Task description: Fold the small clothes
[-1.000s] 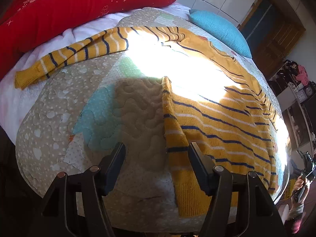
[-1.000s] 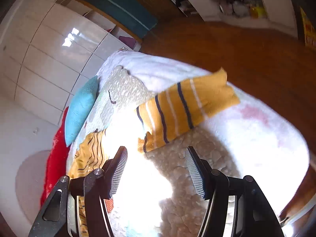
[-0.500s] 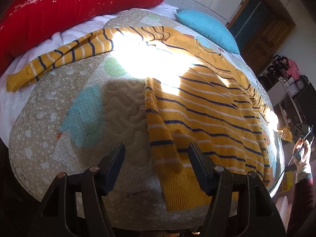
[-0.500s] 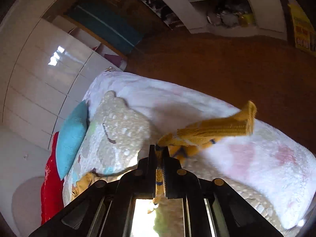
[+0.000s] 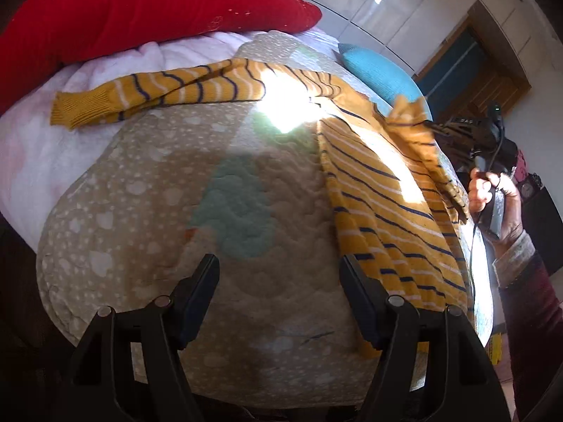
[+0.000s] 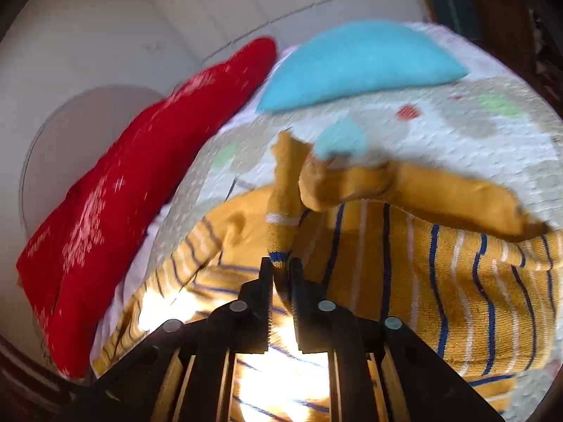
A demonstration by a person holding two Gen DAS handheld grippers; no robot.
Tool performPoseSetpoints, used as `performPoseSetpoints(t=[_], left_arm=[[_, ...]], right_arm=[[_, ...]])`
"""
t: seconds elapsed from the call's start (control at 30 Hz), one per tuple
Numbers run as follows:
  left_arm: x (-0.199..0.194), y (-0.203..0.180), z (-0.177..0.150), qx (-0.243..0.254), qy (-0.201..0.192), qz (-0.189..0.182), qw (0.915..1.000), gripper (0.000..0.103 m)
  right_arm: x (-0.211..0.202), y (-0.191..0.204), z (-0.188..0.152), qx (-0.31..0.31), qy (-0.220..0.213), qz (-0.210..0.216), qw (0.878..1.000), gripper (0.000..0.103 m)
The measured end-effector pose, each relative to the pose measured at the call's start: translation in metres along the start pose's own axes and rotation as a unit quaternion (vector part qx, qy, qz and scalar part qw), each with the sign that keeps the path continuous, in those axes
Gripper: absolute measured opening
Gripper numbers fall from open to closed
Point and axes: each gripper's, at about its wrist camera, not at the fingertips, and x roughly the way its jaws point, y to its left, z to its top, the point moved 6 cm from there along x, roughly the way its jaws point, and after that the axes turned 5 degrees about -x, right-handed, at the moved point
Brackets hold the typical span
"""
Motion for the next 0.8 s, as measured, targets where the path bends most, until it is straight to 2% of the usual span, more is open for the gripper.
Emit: performPoseSetpoints(t=[0.03, 0.07, 0.17, 0.37, 0.43, 0.47, 0.53, 0.57, 0.73, 0.77, 0.8], left_arm=[[-0.004, 0.007, 0.001, -0.004, -0.004, 0.000, 1.0000, 0.069], [-0.007, 0.013, 0.001, -0.006, -0.009, 0.000, 0.9999, 0.069], [-0.014, 0.024, 0.002, -0.005, -0.021, 0.007, 0.9997, 0.074], [-0.013, 0.024, 0.002, 0.006, -0.031, 0.017, 0.9994, 0.076], [-0.011, 0.019, 0.003, 0.007, -0.030, 0.009, 0.9995, 0.076], [-0.010, 0.016, 0.003, 0.008, -0.029, 0.005, 0.9995, 0.076], [-0.010, 0.012, 0.001, 0.014, -0.028, 0.003, 0.9995, 0.076], [-0.009, 0.010, 0.001, 0.017, -0.027, 0.003, 0.9995, 0.076], [-0.008, 0.009, 0.000, 0.015, -0.023, -0.003, 0.9996, 0.076], [-0.009, 0.010, 0.000, 0.012, -0.023, -0.005, 0.9997, 0.076], [-0.009, 0.012, 0.001, 0.008, -0.023, -0.008, 0.9997, 0.076]], right_arm=[[0.020, 0.012, -0.011, -0.011, 0.024, 0.006, 1.000, 0.029], [0.031, 0.021, -0.026, -0.022, 0.037, 0.006, 0.999, 0.030], [0.043, 0.027, -0.040, -0.041, 0.047, 0.000, 0.998, 0.035], [0.014, 0.003, -0.030, -0.037, 0.022, -0.055, 0.998, 0.036], [0.011, 0.004, -0.029, -0.041, 0.022, -0.055, 0.997, 0.037], [0.012, 0.010, -0.026, -0.049, 0.024, -0.053, 0.997, 0.039], [0.021, 0.027, -0.030, -0.082, 0.027, -0.054, 0.995, 0.056], [0.029, 0.037, -0.033, -0.105, 0.030, -0.057, 0.992, 0.058], [0.071, 0.069, -0.038, -0.191, 0.037, -0.100, 0.976, 0.057], [0.078, 0.069, -0.036, -0.195, 0.037, -0.110, 0.974, 0.053], [0.085, 0.069, -0.034, -0.193, 0.037, -0.118, 0.973, 0.034]])
